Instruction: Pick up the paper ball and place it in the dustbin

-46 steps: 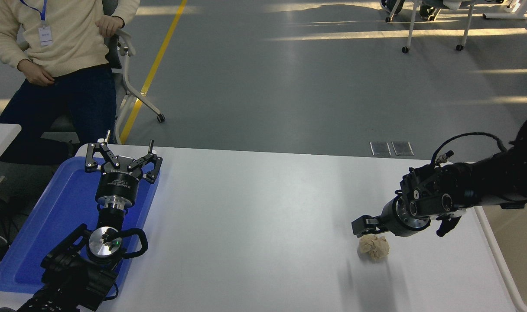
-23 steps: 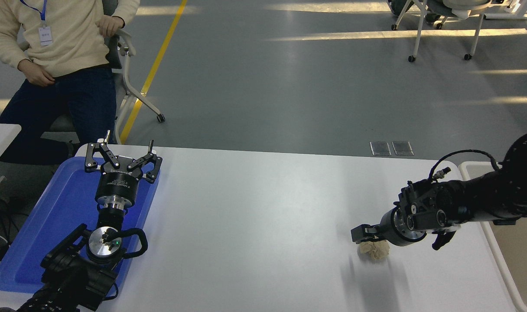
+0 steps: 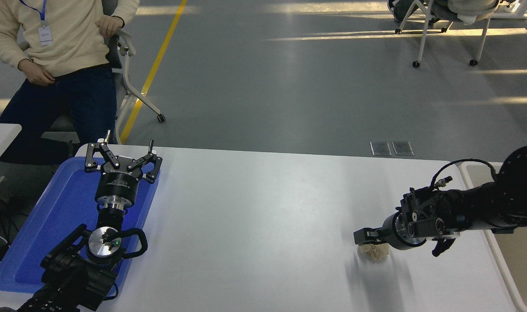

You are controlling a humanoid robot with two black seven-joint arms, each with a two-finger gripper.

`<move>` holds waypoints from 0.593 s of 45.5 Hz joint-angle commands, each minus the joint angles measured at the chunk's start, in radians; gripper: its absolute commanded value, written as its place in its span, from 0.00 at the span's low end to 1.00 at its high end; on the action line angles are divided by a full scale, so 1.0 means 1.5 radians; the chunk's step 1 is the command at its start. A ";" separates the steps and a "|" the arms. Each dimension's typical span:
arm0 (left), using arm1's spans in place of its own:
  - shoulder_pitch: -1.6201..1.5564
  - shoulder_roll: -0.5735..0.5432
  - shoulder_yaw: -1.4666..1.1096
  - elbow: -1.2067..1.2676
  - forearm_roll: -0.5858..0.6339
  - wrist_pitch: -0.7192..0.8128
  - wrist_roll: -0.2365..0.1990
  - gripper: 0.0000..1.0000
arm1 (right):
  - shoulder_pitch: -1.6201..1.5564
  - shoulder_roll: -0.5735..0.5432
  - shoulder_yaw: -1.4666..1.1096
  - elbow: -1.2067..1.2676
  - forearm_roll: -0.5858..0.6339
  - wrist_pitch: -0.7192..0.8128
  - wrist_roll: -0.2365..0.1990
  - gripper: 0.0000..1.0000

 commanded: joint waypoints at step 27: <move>0.000 0.000 0.000 0.000 0.000 0.000 0.000 1.00 | -0.033 0.016 0.004 -0.015 0.013 -0.038 -0.001 0.76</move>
